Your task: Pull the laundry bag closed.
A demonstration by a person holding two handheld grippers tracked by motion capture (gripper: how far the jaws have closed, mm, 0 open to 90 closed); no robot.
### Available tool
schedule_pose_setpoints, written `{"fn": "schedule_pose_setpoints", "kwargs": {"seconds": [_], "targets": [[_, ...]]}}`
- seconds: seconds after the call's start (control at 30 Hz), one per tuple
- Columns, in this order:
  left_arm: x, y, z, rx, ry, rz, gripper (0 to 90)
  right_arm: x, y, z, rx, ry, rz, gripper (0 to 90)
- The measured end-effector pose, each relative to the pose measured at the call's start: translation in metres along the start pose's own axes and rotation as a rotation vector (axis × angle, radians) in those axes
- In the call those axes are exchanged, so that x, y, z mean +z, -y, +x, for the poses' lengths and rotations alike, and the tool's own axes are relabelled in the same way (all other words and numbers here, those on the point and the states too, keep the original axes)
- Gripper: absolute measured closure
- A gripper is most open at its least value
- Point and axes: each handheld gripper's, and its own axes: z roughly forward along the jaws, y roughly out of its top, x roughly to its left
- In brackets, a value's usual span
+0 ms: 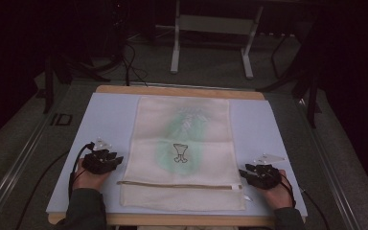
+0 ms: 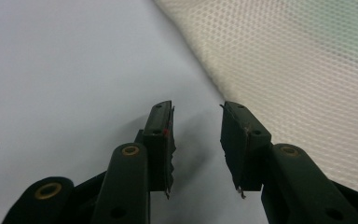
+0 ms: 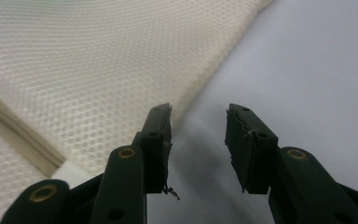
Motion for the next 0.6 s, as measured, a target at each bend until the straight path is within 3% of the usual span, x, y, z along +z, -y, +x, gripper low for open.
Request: {"fn": "schedule_pose_setpoints", "kwargs": {"seconds": [0.23, 0.57, 0.6], "targets": [[-0.001, -0.001, -0.003, 0.025, 0.037, -0.005, 64.4, 0.000, -0.006, 0.009, -0.036, -0.019, -0.001, 60.1], [0.001, -0.002, -0.006, 0.047, 0.099, -0.010, 64.6, 0.005, -0.019, 0.027, -0.097, -0.091, -0.007, 59.8], [0.000, -0.002, -0.006, 0.049, 0.104, -0.012, 64.6, 0.008, -0.024, 0.035, -0.129, -0.113, -0.009, 59.8]]}}
